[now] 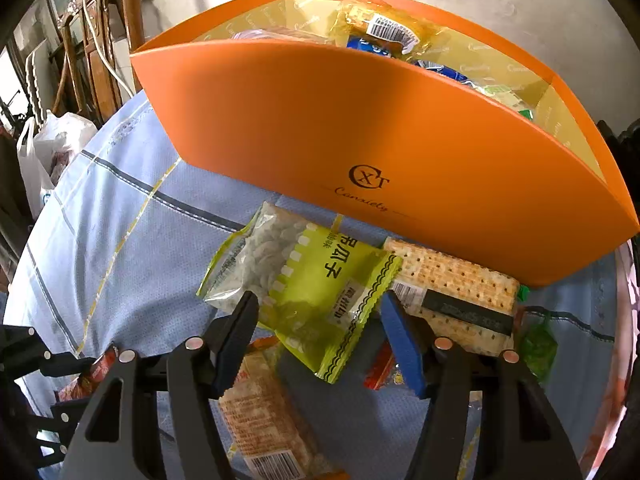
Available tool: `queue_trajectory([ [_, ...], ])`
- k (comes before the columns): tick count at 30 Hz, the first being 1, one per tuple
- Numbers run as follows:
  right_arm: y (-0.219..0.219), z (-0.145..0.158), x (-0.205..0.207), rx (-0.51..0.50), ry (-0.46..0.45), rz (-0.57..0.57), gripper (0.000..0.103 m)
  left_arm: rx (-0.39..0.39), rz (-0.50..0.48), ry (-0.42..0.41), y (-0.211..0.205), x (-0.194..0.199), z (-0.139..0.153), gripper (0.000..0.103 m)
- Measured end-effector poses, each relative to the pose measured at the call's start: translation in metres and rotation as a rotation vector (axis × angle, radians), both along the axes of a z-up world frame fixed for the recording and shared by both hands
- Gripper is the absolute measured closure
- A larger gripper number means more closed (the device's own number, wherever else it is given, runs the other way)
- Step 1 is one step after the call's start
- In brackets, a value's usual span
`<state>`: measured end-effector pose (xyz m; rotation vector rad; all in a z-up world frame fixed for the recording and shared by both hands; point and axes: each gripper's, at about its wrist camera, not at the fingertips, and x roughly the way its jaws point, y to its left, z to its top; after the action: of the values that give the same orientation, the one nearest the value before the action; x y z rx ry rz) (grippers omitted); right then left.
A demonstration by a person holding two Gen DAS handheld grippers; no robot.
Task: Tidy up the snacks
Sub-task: 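Grasp the brown chocolate bar with the left gripper while the right reaches the green-yellow seed bag, then lift the chocolate bar with the left gripper while the right grasps and lifts the seed bag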
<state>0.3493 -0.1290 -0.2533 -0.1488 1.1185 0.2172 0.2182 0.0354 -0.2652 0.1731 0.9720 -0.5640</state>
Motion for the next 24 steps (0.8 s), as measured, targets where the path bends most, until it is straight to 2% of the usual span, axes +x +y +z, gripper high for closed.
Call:
queue_trajectory([
  [4,-0.009,0.001,-0.002,0.026,-0.002,-0.015,0.048,-0.018,0.040,0.000,0.008,-0.001,0.015,0.080],
  [7,-0.013,0.002,-0.003,0.047,0.002,-0.004,0.046,-0.051,0.076,-0.003,0.020,-0.006,0.019,0.080],
  [12,-0.002,0.002,-0.005,0.049,-0.008,0.022,0.030,-0.067,0.092,-0.016,0.027,-0.014,0.032,0.080],
  [15,0.019,-0.004,-0.003,-0.039,-0.021,0.061,0.023,-0.075,0.114,-0.027,0.029,-0.015,0.036,0.080],
  [16,0.027,-0.009,-0.003,-0.086,-0.021,0.073,0.016,-0.077,0.120,-0.032,0.029,-0.017,0.041,0.080],
  [17,0.032,-0.011,-0.003,-0.101,-0.026,0.078,0.014,-0.081,0.123,-0.035,0.028,-0.012,0.040,0.080],
  [18,0.035,-0.012,-0.002,-0.108,-0.026,0.078,0.016,-0.086,0.128,-0.043,0.031,-0.013,0.046,0.080],
  [19,0.038,-0.012,-0.001,-0.097,-0.019,0.077,0.027,-0.091,0.132,-0.050,0.036,-0.014,0.049,0.080],
  [20,0.040,-0.009,-0.001,-0.097,-0.026,0.079,0.044,-0.097,0.134,-0.055,0.044,-0.019,0.053,0.080],
  [21,0.042,-0.005,-0.001,-0.093,-0.036,0.091,0.056,-0.099,0.136,-0.061,0.046,-0.021,0.055,0.080],
  [22,0.045,-0.002,-0.001,-0.063,-0.020,0.122,0.081,-0.097,0.139,-0.068,0.049,-0.022,0.059,0.080],
  [24,0.051,0.000,-0.003,-0.085,-0.008,0.170,0.088,-0.089,0.144,-0.078,0.056,-0.025,0.066,0.080],
])
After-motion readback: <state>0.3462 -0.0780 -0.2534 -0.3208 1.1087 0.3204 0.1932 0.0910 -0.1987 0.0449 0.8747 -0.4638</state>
